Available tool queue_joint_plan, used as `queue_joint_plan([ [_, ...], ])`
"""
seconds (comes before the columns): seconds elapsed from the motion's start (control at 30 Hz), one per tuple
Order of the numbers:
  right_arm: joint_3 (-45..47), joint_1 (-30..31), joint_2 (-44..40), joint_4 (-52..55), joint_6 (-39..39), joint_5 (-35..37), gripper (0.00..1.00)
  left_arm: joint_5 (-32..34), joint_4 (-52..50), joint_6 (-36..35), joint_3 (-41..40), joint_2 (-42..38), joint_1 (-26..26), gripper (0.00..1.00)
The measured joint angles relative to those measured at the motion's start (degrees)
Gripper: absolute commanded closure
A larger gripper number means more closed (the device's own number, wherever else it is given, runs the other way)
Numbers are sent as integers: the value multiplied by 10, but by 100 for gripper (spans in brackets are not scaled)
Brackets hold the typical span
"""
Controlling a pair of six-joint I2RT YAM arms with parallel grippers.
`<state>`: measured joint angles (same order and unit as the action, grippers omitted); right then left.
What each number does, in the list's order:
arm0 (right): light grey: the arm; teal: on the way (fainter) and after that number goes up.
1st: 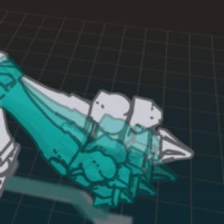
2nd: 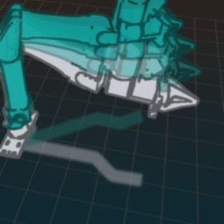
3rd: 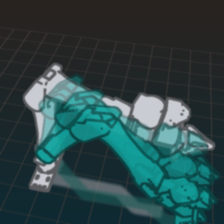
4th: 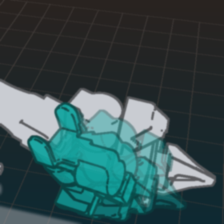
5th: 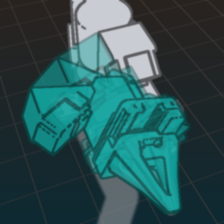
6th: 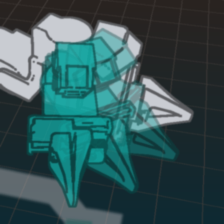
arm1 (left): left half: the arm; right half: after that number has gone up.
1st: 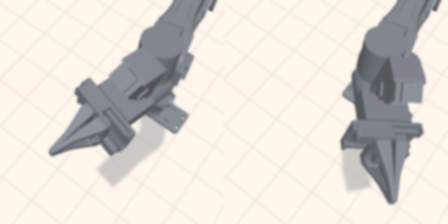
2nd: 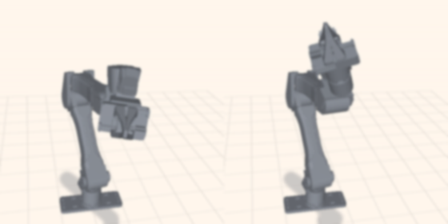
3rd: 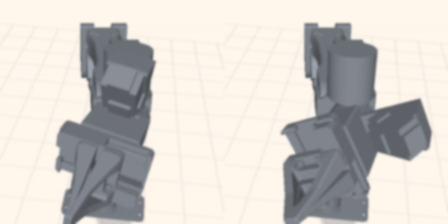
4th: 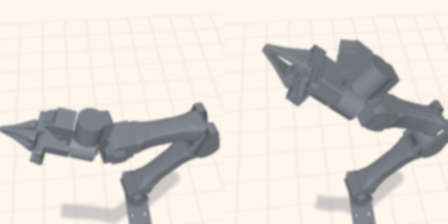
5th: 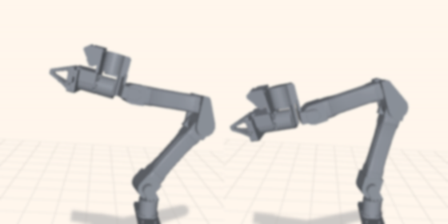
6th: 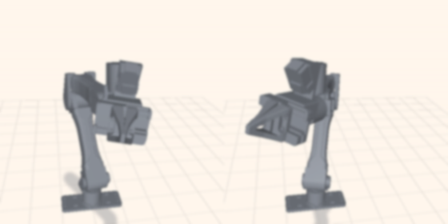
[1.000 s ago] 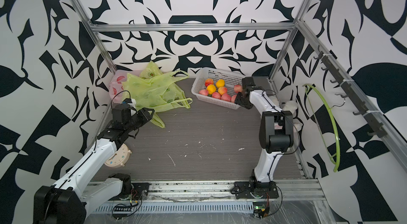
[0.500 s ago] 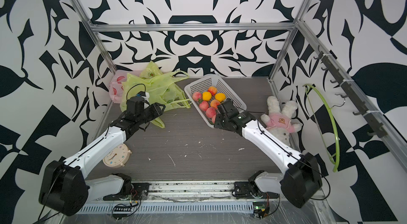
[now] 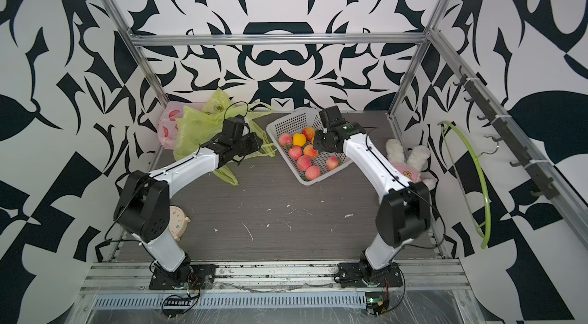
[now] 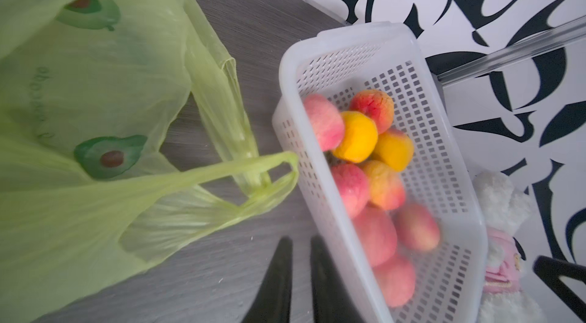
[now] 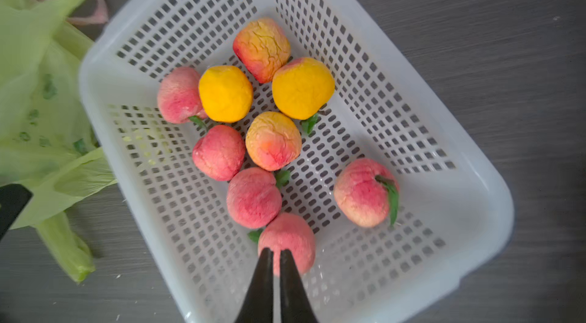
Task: Place the peach into a plastic bag & tie a knot
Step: Move the basket to the center of the board.
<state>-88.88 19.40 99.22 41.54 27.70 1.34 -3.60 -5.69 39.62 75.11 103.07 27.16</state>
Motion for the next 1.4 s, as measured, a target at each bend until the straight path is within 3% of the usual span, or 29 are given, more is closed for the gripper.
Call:
queue_joint_plan([
  [0.13, -56, -5, 93, 9, -30, -16, 100, 6, -26, -2, 54, 65, 2, 87],
  [0.27, -31, -2, 110, 9, -44, -31, 100, 7, -46, -3, 91, 109, 2, 87],
  [0.53, 122, 0, 8, -3, -50, -40, 100, -11, -48, -7, 152, 146, 17, 82],
  [0.93, 230, 0, -87, -27, -47, -48, 100, -43, -50, -14, 219, 201, 77, 74],
  [1.13, 252, 15, -108, -25, -41, -62, 100, 17, -108, -36, 207, 173, 73, 61],
  [1.3, 252, 53, -109, -29, -37, -71, 99, 112, -189, -72, 157, 67, 37, 50],
  [1.4, 250, 74, -109, -32, -33, -75, 83, 168, -224, -97, 126, -2, -7, 43],
])
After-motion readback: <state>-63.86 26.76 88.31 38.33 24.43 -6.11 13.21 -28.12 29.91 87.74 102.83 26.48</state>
